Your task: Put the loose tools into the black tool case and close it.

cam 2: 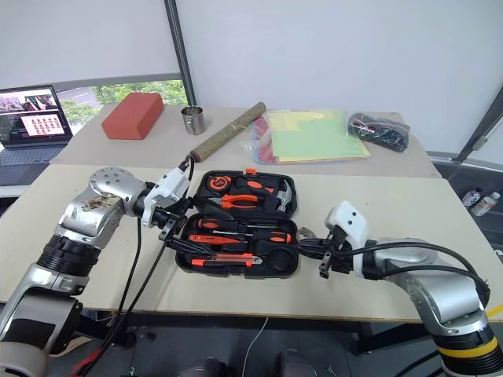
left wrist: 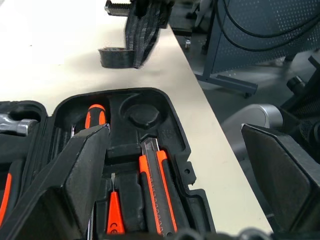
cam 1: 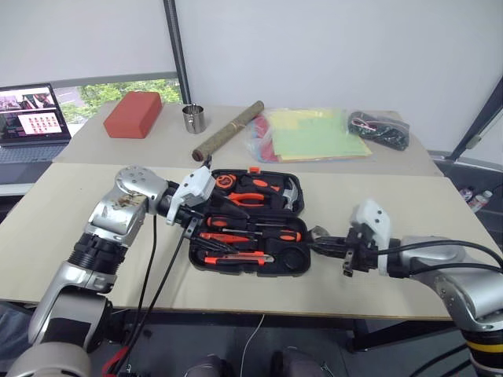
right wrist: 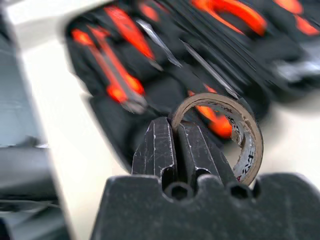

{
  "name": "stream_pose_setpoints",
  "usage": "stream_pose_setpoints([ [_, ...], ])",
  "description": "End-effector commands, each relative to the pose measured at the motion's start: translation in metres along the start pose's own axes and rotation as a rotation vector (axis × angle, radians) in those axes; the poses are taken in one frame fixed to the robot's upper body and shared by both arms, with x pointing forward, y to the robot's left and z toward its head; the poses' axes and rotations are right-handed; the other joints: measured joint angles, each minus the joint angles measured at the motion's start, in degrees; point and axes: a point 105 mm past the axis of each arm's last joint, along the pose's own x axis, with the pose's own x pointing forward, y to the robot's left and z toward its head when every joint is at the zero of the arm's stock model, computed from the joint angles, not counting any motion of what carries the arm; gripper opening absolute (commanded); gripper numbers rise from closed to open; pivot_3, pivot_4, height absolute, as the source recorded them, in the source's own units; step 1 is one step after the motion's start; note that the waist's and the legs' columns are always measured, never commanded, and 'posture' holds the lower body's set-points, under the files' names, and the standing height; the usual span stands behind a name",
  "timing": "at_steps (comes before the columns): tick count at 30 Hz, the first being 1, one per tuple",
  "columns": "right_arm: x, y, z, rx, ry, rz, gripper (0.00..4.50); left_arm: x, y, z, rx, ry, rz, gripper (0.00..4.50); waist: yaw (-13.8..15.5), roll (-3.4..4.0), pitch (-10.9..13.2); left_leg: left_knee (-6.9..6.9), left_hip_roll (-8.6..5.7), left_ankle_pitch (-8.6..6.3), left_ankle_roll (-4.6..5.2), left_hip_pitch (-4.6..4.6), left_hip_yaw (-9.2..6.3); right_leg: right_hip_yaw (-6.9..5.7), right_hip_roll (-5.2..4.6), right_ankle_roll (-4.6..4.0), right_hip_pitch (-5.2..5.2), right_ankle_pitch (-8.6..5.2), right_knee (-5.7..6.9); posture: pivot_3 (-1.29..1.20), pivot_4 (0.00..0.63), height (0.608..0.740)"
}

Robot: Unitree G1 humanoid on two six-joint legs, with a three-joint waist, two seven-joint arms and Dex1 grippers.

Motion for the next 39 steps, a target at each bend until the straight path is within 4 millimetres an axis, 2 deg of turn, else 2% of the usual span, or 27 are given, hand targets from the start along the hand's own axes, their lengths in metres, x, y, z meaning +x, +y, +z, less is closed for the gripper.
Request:
stream_pose_setpoints([
  [1,0.017,0.008,-0.001,-0.062,0.041,0.012,0.03,0.001,-0.002,0.005,0.045,0.006,-0.009,4.50,0.0,0.00,0.0,0.00,0.00,0.00,0.00,0.00,0.00,-0.01,0.00,0.00,-0.01,0.00,0.00,0.00,0.150,0.736],
  [6,0.021,0.002,-0.027,-0.082,0.180,-0.009,0.03,-0.001,-0.003,0.003,0.049,0.021,-0.003,4.50,0.2,0.00,0.0,0.01,-0.06,0.00,0.01,-0.10,0.01,-0.04,-0.04,-0.02,-0.07,0.00,0.00,0.00,0.150,0.736],
  [7,0.019,0.005,-0.028,-0.075,0.188,0.004,0.80,-0.001,-0.003,0.003,0.049,0.021,0.000,4.50,0.2,0.00,0.0,0.01,-0.07,0.00,0.01,-0.12,0.01,-0.05,-0.05,-0.02,-0.08,0.00,-0.01,0.00,0.150,0.736],
  [8,0.018,0.007,-0.028,-0.071,0.190,0.018,0.95,-0.002,-0.003,0.002,0.049,0.022,0.002,4.50,0.2,0.00,0.0,0.01,-0.07,0.00,0.01,-0.13,0.01,-0.05,-0.05,-0.02,-0.10,-0.01,-0.01,0.00,0.150,0.736],
  [11,0.015,0.020,-0.016,-0.073,0.148,0.090,1.87,-0.003,-0.002,0.001,0.045,0.025,0.012,4.50,0.2,0.00,0.0,0.00,-0.05,0.00,0.01,-0.12,0.00,-0.05,-0.02,-0.02,-0.09,-0.01,-0.02,0.00,0.150,0.736],
  [14,0.011,0.021,-0.004,-0.039,0.096,0.102,1.87,-0.005,-0.001,-0.002,0.028,0.031,0.033,4.50,0.2,0.00,0.0,0.00,-0.03,0.00,0.00,-0.12,0.00,-0.05,0.00,-0.01,-0.09,-0.01,-0.02,0.00,0.150,0.736],
  [16,0.006,0.014,0.002,-0.016,0.068,0.077,1.87,-0.008,0.000,-0.005,0.012,0.038,0.063,4.50,0.2,0.00,0.0,0.00,-0.04,0.00,0.01,-0.11,0.00,-0.03,0.00,-0.03,-0.08,0.00,-0.01,0.00,0.150,0.736],
  [19,-0.011,-0.014,0.008,0.022,0.033,-0.045,1.87,-0.023,0.006,-0.016,-0.039,0.049,0.178,4.50,0.1,-0.01,0.0,0.00,-0.03,0.00,0.01,-0.10,0.00,-0.03,-0.01,-0.03,-0.08,0.00,0.00,0.00,0.150,0.736],
  [20,-0.016,-0.023,0.008,0.037,0.023,-0.082,1.33,-0.029,0.007,-0.020,-0.055,0.053,0.216,4.50,0.1,-0.01,0.0,0.00,-0.03,0.00,0.01,-0.10,0.00,-0.03,-0.01,-0.03,-0.08,0.00,0.00,0.00,0.150,0.736],
  [24,-0.035,-0.056,-0.004,0.063,0.035,-0.227,0.08,-0.065,0.007,-0.049,-0.157,0.112,0.383,3.34,0.0,0.00,0.0,-0.04,-0.03,0.00,0.01,-0.09,0.00,-0.03,-0.01,-0.05,-0.09,0.01,-0.01,0.00,0.150,0.736],
  [26,-0.041,-0.078,-0.012,0.044,0.034,-0.330,0.00,-0.087,0.003,-0.075,-0.227,0.182,0.491,2.55,-0.1,0.00,0.0,-0.06,-0.02,0.00,0.01,-0.08,0.00,-0.04,-0.02,-0.05,-0.09,0.00,-0.03,0.00,0.150,0.736],
  [29,-0.037,-0.089,-0.020,-0.004,0.040,-0.366,0.00,-0.100,0.000,-0.098,-0.270,0.254,0.568,1.44,-0.2,0.01,0.0,-0.10,-0.03,0.00,0.00,-0.08,0.03,-0.04,-0.19,0.02,-0.12,-0.04,-0.02,0.00,0.150,0.736],
  [31,-0.029,-0.090,-0.027,-0.033,0.051,-0.351,0.00,-0.101,-0.004,-0.112,-0.294,0.291,0.586,0.71,-0.1,0.00,0.0,-0.10,-0.03,0.00,0.00,-0.10,0.05,-0.05,-0.27,0.01,-0.14,-0.03,0.00,0.00,0.150,0.736],
  [33,-0.020,-0.089,-0.032,-0.060,0.070,-0.320,0.00,-0.093,-0.009,-0.117,-0.300,0.289,0.556,0.05,-0.2,0.00,0.0,-0.09,-0.04,0.00,0.00,-0.12,0.09,-0.07,-0.28,0.00,-0.16,-0.03,0.00,0.00,0.150,0.736],
  [36,-0.004,-0.087,-0.042,-0.119,0.124,-0.259,0.00,-0.068,-0.005,-0.112,-0.289,0.239,0.507,0.05,0.0,0.01,0.0,-0.08,-0.06,0.00,0.00,-0.19,0.15,-0.08,-0.31,-0.02,-0.25,-0.02,0.04,0.00,0.150,0.736],
  [39,0.007,-0.082,-0.041,-0.137,0.117,-0.190,0.00,-0.054,0.000,-0.107,-0.287,0.200,0.477,0.05,-0.1,0.01,0.0,-0.01,-0.08,0.01,0.00,-0.40,0.21,-0.12,-0.28,-0.02,-0.44,-0.01,0.12,0.00,0.150,0.736],
])
